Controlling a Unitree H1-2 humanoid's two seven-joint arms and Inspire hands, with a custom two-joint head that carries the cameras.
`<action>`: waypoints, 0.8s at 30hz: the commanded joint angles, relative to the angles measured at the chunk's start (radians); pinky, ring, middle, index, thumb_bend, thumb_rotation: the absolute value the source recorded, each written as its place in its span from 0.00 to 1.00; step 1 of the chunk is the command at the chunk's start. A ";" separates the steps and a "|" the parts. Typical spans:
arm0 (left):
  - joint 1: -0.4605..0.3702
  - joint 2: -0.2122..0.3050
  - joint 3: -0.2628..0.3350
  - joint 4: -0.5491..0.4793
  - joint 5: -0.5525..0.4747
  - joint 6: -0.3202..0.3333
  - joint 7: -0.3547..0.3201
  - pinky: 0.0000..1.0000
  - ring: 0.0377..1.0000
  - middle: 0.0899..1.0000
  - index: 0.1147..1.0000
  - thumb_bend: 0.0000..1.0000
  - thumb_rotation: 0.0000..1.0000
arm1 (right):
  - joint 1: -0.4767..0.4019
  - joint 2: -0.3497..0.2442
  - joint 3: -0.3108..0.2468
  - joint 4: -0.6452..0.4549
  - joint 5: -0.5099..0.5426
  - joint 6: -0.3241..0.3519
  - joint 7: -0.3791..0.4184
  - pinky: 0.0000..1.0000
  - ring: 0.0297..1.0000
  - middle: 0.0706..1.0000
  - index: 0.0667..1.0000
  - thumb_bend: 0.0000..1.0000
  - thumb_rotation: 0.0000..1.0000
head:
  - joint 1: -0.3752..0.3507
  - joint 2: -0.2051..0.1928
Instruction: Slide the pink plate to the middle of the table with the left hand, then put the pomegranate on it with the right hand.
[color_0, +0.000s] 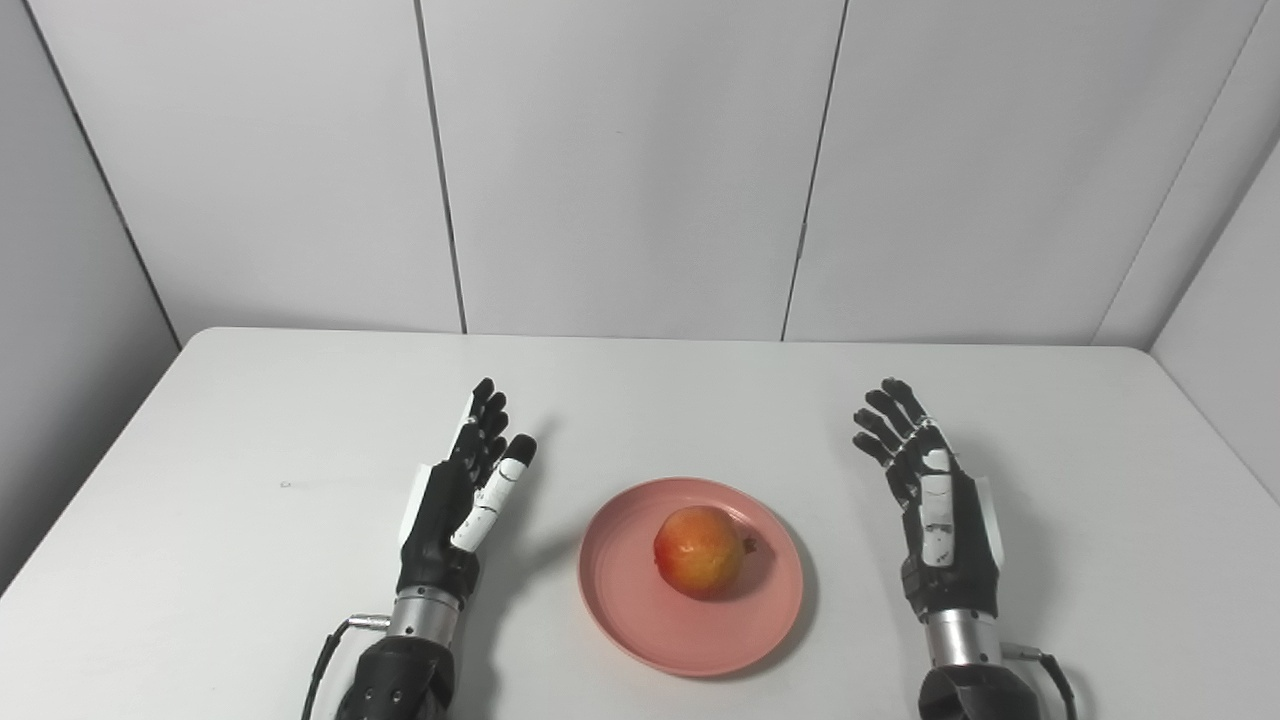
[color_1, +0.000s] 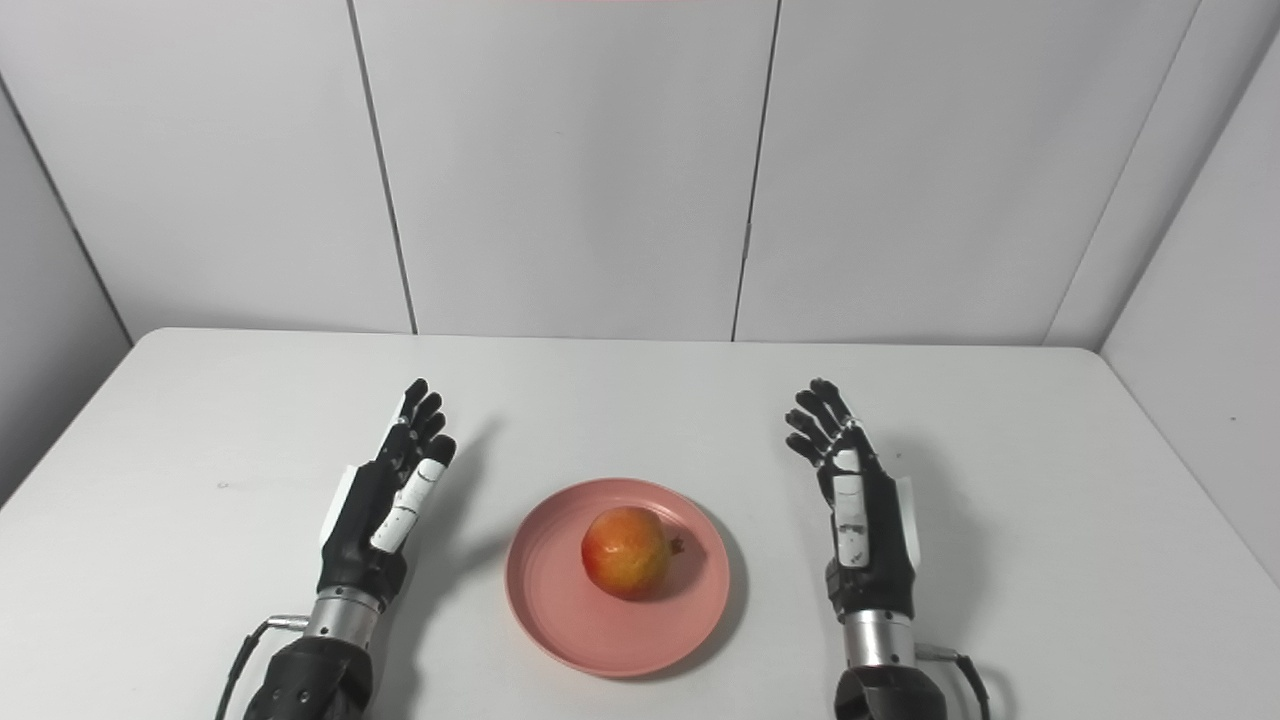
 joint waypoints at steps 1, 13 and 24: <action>-0.029 0.001 -0.001 -0.034 0.035 -0.050 0.033 1.00 1.00 1.00 1.00 0.74 0.76 | 0.005 -0.006 -0.015 0.021 0.023 0.006 0.028 0.85 0.85 0.86 0.87 0.87 1.00 | 0.005 0.004; 0.004 -0.006 0.004 -0.094 0.025 0.052 0.046 1.00 1.00 1.00 1.00 0.75 0.89 | 0.015 0.001 0.010 0.045 0.005 0.062 0.076 0.99 0.96 0.94 0.95 0.88 1.00 | 0.020 0.034; -0.013 -0.042 0.038 -0.082 -0.062 0.154 0.038 1.00 1.00 1.00 1.00 0.72 0.87 | -0.024 -0.012 0.019 0.083 -0.034 0.083 0.110 1.00 1.00 1.00 1.00 0.88 1.00 | 0.031 0.027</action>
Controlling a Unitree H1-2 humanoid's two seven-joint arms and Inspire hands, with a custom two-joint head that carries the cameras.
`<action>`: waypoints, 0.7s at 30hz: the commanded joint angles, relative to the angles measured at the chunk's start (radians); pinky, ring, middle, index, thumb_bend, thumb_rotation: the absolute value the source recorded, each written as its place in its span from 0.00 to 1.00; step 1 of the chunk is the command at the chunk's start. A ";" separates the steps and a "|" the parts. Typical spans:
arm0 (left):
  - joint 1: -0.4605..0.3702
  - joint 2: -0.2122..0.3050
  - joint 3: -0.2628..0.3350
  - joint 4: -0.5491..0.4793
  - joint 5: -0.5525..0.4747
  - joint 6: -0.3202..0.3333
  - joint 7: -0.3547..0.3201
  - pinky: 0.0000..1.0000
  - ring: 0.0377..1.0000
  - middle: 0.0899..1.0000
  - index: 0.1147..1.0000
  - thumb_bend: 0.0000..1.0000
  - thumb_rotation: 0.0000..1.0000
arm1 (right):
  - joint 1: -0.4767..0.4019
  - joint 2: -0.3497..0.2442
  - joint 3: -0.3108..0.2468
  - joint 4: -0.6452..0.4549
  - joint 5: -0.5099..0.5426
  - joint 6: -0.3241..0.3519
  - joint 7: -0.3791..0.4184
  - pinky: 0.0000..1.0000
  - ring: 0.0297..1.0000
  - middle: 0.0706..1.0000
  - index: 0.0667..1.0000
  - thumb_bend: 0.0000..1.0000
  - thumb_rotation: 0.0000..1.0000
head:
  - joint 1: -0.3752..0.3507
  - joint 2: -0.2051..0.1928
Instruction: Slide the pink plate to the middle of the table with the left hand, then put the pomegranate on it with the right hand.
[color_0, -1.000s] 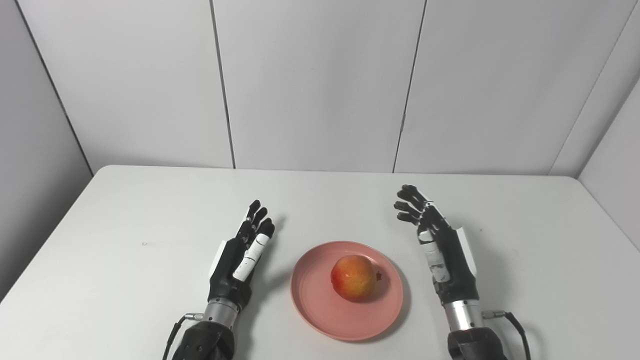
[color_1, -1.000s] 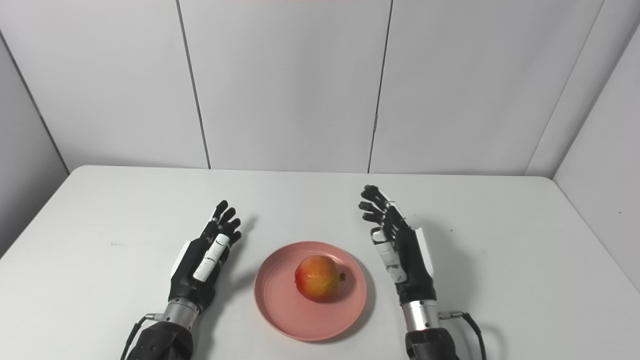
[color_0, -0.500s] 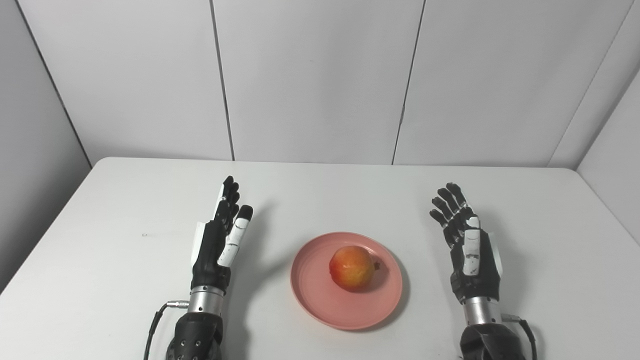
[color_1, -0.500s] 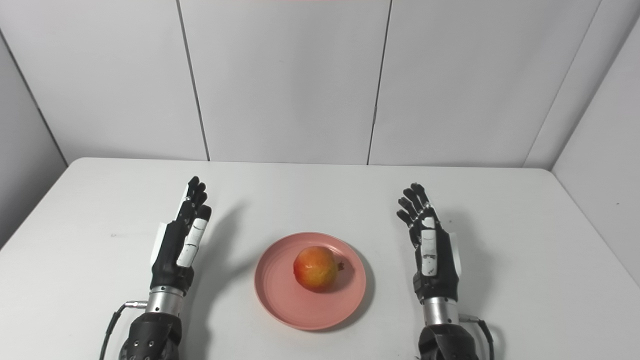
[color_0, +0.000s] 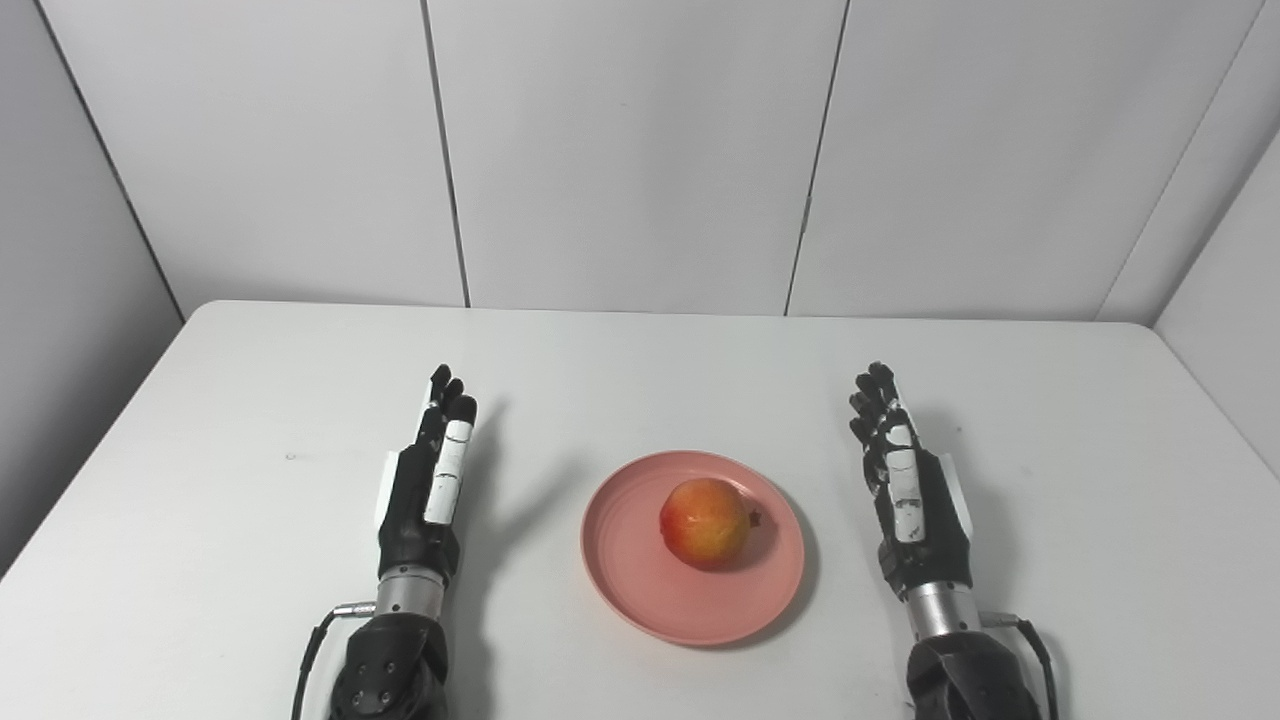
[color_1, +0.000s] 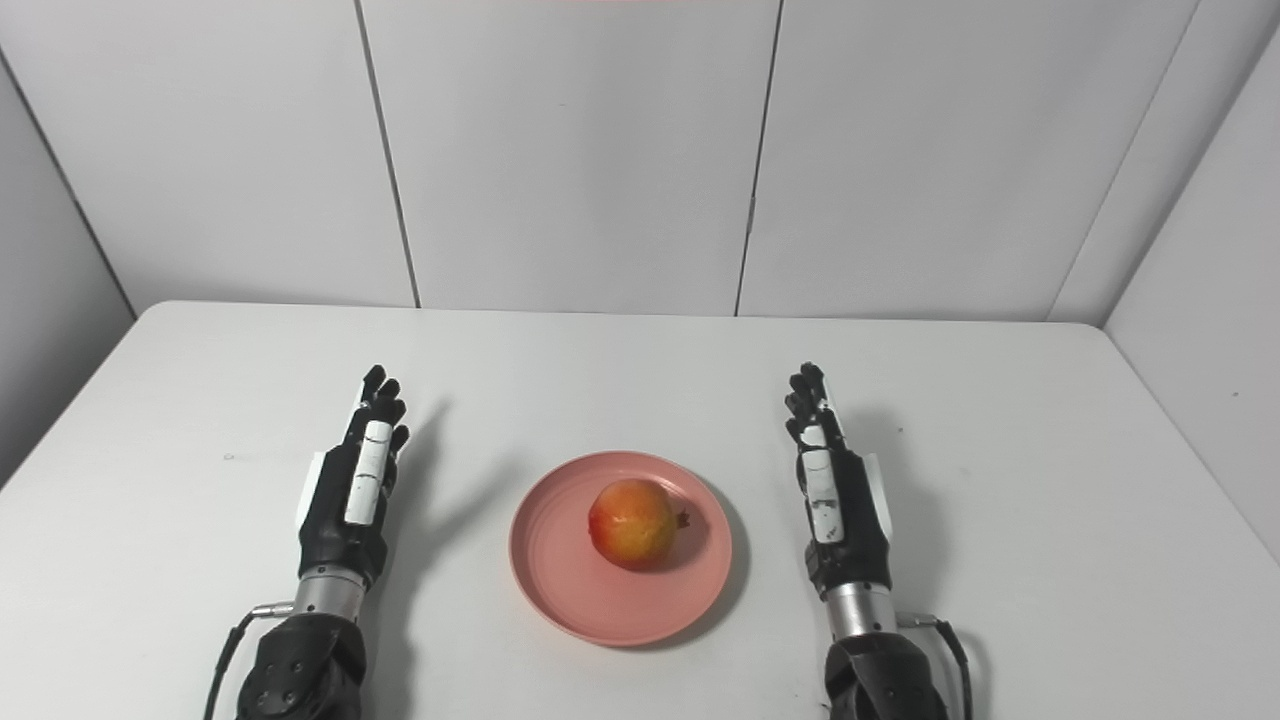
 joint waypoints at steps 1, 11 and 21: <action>-0.039 -0.008 -0.009 -0.014 -0.009 -0.019 0.001 1.00 1.00 1.00 1.00 0.72 0.87 | -0.010 -0.013 -0.002 0.038 0.013 0.008 0.028 1.00 1.00 1.00 1.00 0.88 1.00 | 0.000 -0.001; -0.060 -0.010 -0.009 0.028 -0.047 0.028 -0.014 1.00 1.00 1.00 1.00 0.75 0.88 | -0.030 -0.019 -0.011 0.080 0.027 0.087 0.044 1.00 1.00 1.00 1.00 0.83 1.00 | -0.003 -0.018; -0.057 0.003 -0.021 0.042 -0.044 -0.001 -0.020 1.00 1.00 1.00 1.00 0.75 0.85 | -0.028 0.002 -0.043 0.078 0.086 0.145 0.045 1.00 1.00 1.00 1.00 0.86 1.00 | -0.028 -0.032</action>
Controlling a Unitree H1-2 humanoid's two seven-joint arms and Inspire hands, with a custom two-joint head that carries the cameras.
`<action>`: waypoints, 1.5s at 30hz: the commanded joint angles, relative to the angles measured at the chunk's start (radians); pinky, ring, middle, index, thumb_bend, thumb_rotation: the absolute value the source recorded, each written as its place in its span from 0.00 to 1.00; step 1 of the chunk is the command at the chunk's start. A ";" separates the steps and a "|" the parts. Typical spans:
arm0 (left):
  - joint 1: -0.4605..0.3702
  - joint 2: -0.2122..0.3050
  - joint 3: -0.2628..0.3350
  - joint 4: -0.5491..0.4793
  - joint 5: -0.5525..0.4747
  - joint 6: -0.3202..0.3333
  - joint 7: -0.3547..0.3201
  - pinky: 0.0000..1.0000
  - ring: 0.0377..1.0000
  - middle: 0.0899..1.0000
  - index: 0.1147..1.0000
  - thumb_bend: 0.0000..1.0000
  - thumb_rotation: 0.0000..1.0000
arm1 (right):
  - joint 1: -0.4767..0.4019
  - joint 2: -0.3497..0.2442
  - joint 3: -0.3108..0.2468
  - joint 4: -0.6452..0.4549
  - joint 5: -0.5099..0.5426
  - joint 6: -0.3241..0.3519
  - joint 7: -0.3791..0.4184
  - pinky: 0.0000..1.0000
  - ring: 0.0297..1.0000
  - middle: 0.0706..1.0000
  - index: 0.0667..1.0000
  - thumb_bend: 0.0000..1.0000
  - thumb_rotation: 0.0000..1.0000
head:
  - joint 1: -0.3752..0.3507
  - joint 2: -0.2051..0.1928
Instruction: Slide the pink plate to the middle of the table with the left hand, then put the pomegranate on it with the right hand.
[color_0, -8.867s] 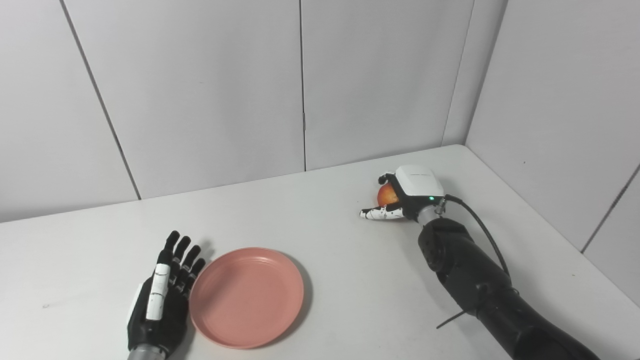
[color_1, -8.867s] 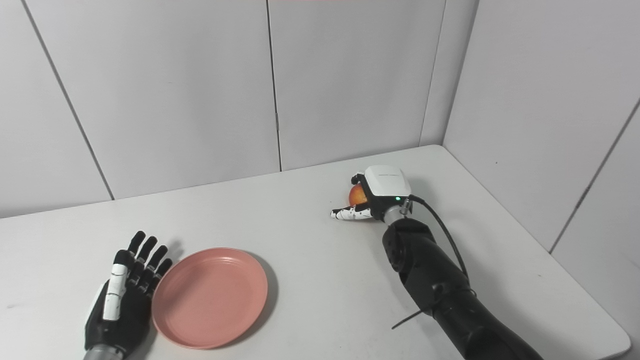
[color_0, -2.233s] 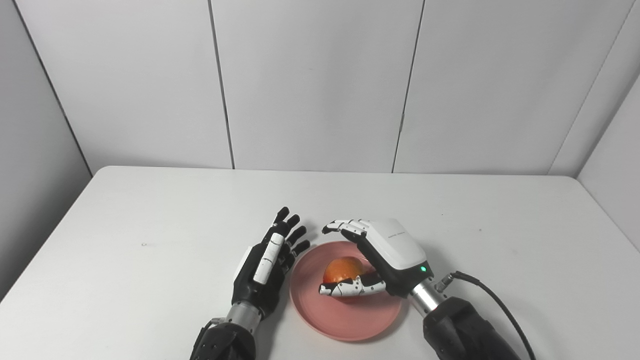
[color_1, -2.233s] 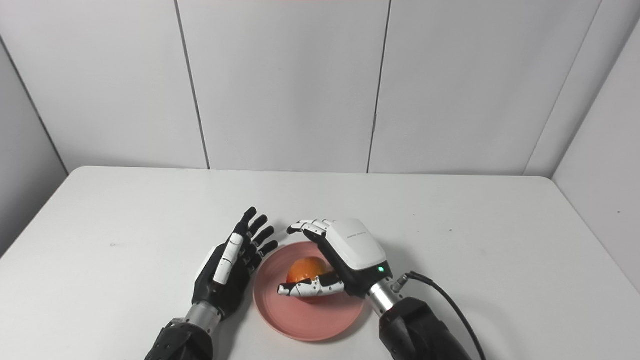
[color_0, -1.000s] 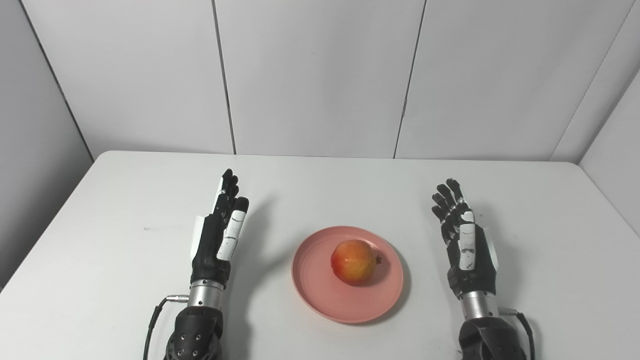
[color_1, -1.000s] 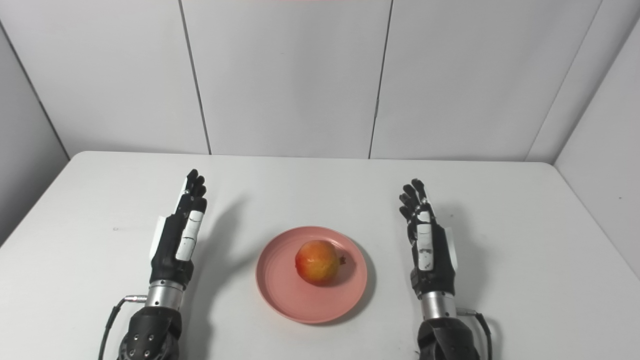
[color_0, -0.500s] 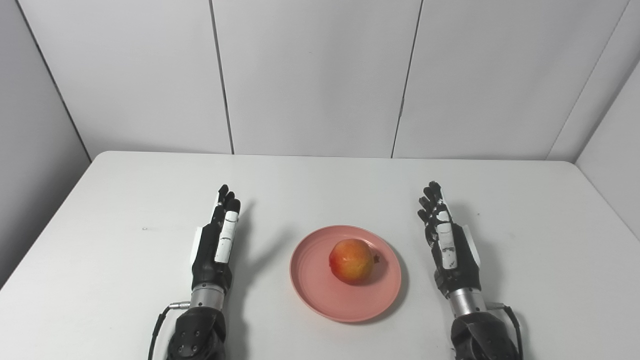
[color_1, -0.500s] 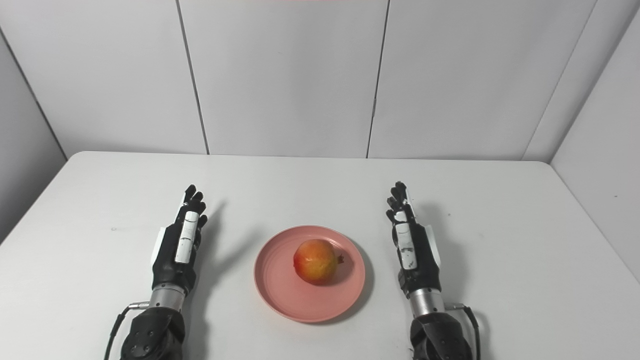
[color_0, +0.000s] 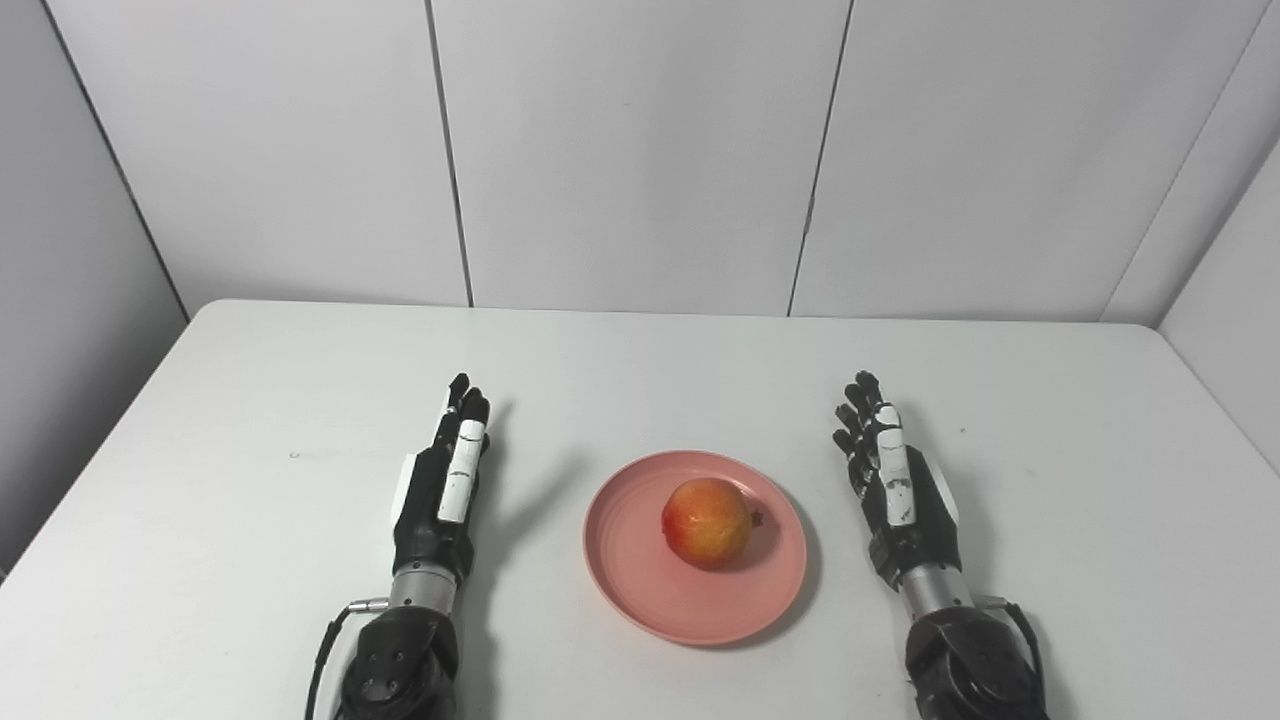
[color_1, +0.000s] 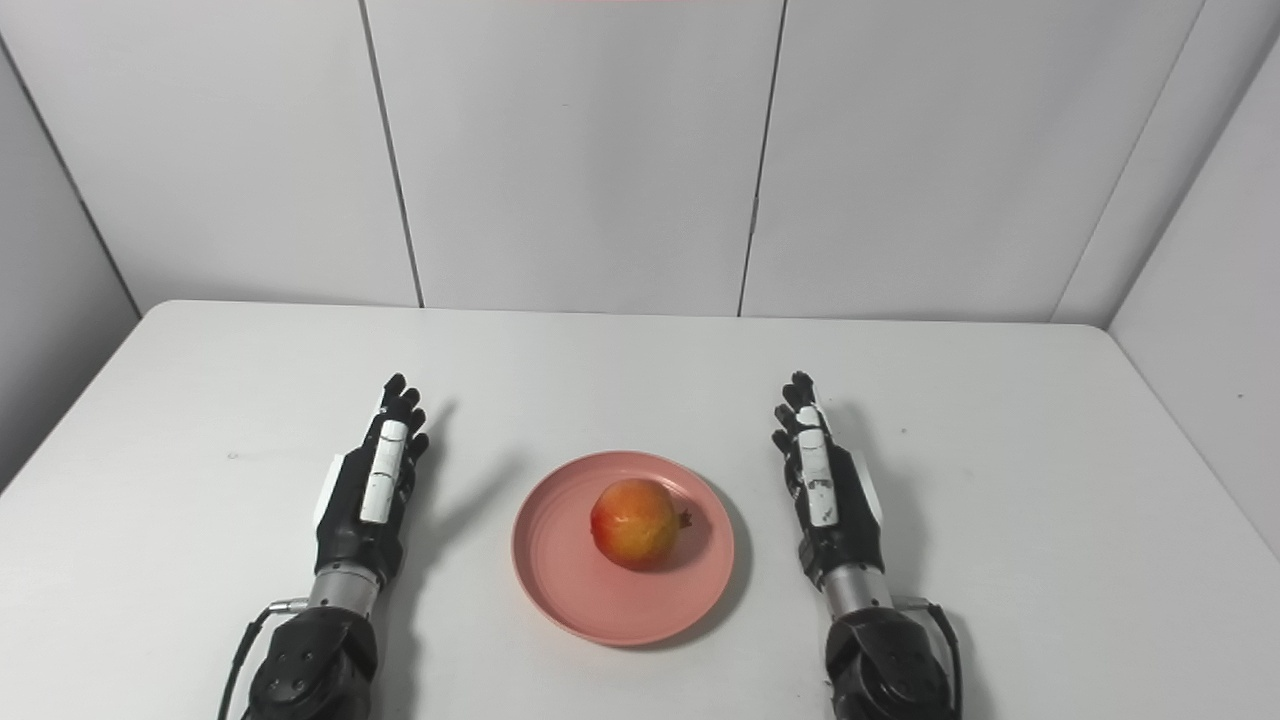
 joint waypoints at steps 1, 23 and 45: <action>-0.035 -0.003 -0.011 -0.002 0.000 -0.028 -0.006 1.00 1.00 1.00 1.00 0.75 0.85 | 0.025 0.010 -0.008 0.020 0.016 0.015 0.007 1.00 1.00 1.00 1.00 0.87 1.00 | 0.001 0.000; -0.032 0.011 -0.032 0.001 0.004 -0.050 -0.014 1.00 1.00 1.00 1.00 0.78 0.85 | 0.029 0.013 -0.007 0.003 0.019 0.027 0.004 1.00 1.00 1.00 1.00 0.85 1.00 | -0.007 0.008; -0.054 0.018 -0.017 0.077 -0.016 -0.105 -0.029 1.00 1.00 1.00 1.00 0.79 0.85 | 0.008 0.026 -0.039 0.076 0.053 0.002 0.014 1.00 1.00 1.00 1.00 0.88 0.97 | -0.039 -0.048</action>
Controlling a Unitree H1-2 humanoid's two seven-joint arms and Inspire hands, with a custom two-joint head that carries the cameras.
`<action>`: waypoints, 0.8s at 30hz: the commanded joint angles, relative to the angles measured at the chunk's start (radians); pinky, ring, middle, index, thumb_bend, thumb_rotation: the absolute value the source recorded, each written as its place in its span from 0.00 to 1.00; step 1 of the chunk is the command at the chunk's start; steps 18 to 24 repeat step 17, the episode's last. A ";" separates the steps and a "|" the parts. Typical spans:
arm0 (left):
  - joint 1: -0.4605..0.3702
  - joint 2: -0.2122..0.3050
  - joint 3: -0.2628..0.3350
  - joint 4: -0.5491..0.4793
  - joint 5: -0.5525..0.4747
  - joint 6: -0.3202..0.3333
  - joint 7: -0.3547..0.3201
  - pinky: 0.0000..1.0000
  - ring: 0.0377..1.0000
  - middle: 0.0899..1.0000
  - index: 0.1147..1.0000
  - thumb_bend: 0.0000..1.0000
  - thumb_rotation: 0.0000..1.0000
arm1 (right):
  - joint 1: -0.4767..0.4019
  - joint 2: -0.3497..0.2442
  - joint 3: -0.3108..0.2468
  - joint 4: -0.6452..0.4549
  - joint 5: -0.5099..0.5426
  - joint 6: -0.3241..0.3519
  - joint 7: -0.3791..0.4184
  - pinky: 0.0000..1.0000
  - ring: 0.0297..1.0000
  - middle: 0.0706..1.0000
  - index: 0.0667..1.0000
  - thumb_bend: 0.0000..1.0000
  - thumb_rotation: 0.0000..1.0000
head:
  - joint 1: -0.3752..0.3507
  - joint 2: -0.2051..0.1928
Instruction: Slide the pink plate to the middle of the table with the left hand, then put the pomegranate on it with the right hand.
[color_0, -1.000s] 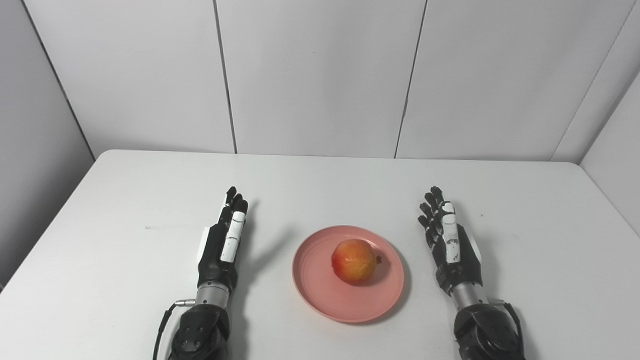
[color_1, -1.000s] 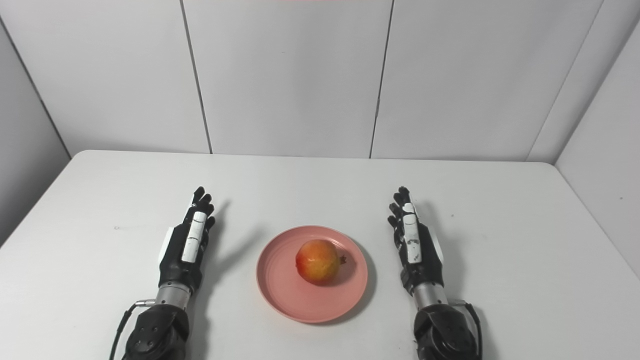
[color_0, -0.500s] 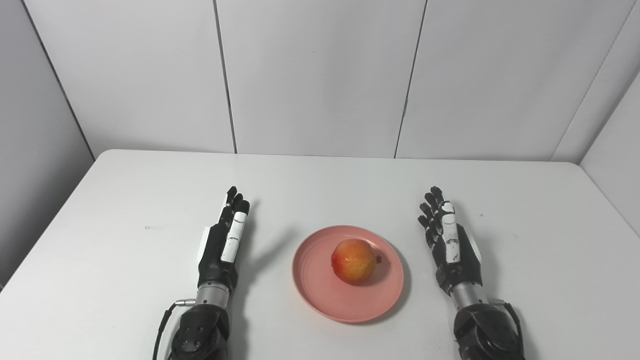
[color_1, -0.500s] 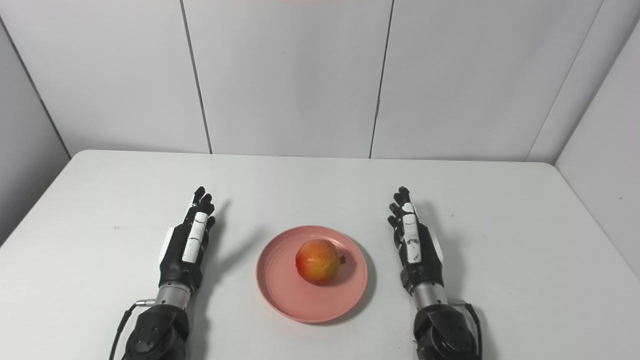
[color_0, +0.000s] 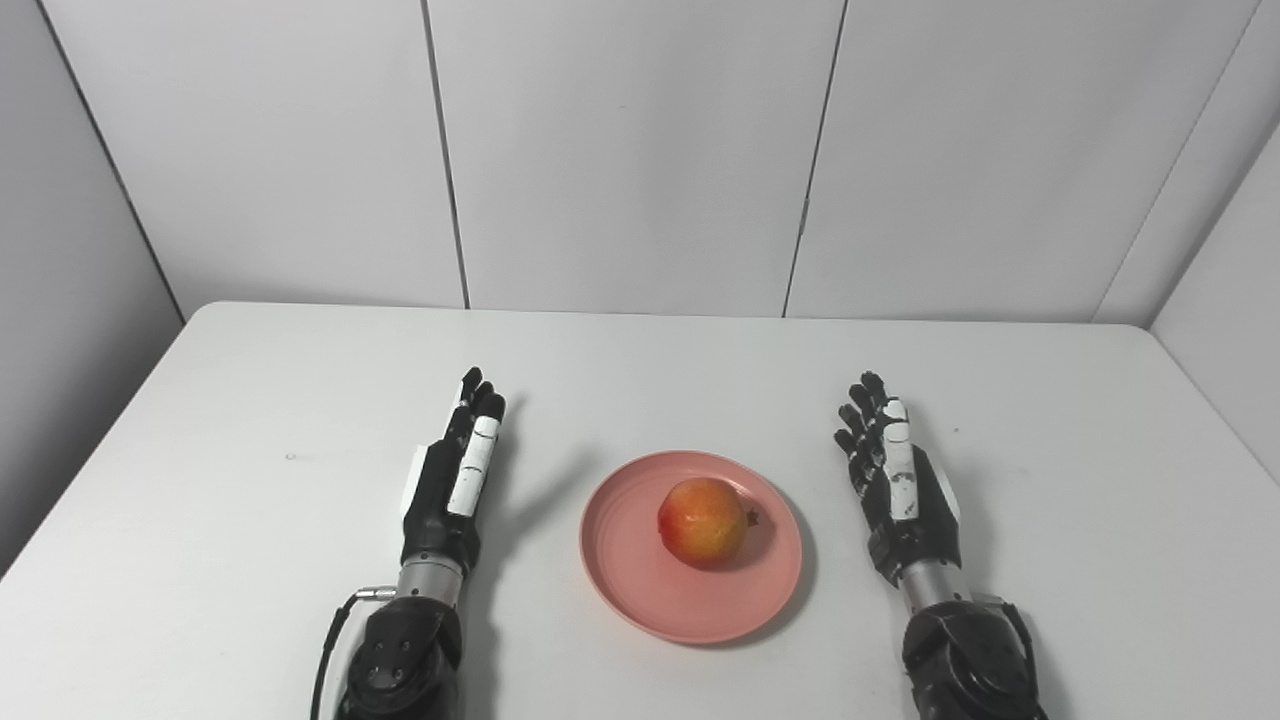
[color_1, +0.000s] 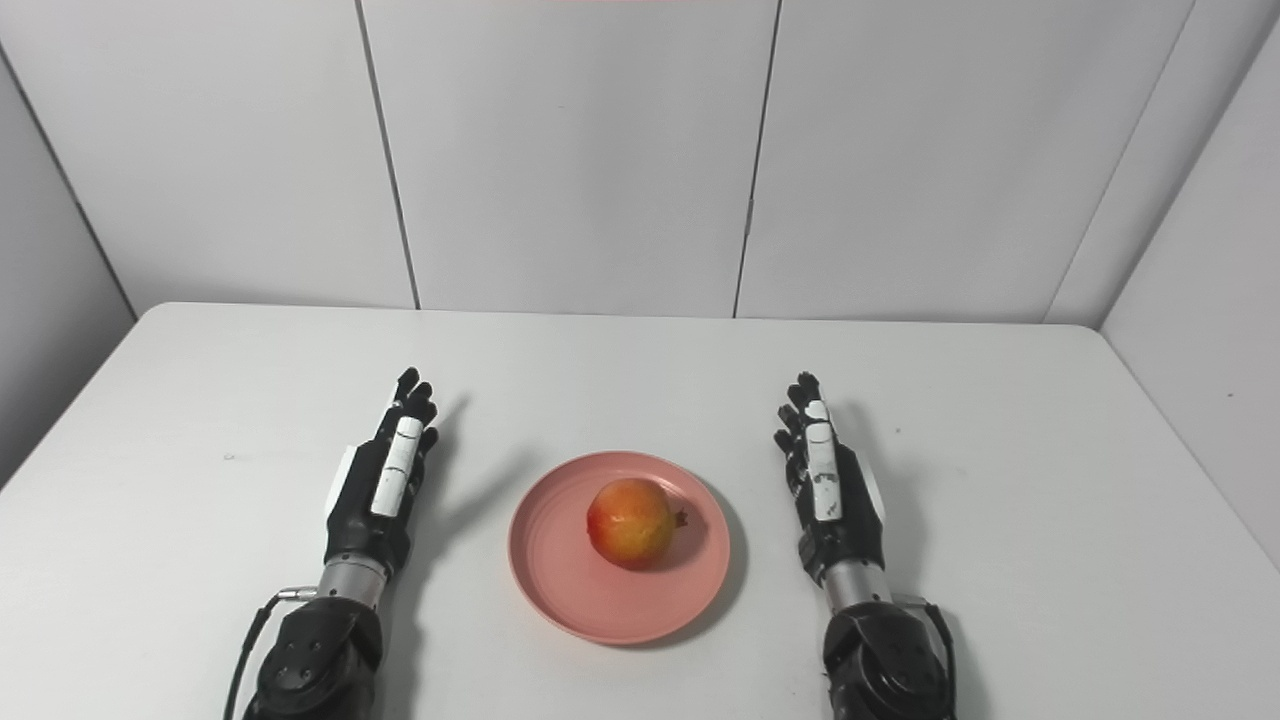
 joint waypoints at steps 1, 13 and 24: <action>-0.011 0.001 0.003 -0.005 -0.016 -0.036 -0.013 1.00 1.00 1.00 1.00 0.79 0.85 | 0.035 0.011 -0.005 0.035 0.013 -0.011 0.015 1.00 1.00 1.00 1.00 0.87 0.97 | -0.001 0.001; -0.006 0.006 -0.012 -0.028 -0.022 -0.039 -0.031 1.00 1.00 1.00 1.00 0.82 0.95 | 0.047 0.013 0.003 -0.007 -0.002 -0.007 0.012 1.00 1.00 1.00 0.99 0.87 0.97 | 0.002 0.016; -0.007 0.007 -0.015 -0.026 -0.017 -0.043 -0.031 1.00 1.00 1.00 1.00 0.82 0.99 | 0.048 0.011 0.003 -0.014 -0.006 0.001 0.010 1.00 1.00 1.00 0.99 0.86 0.98 | 0.004 0.019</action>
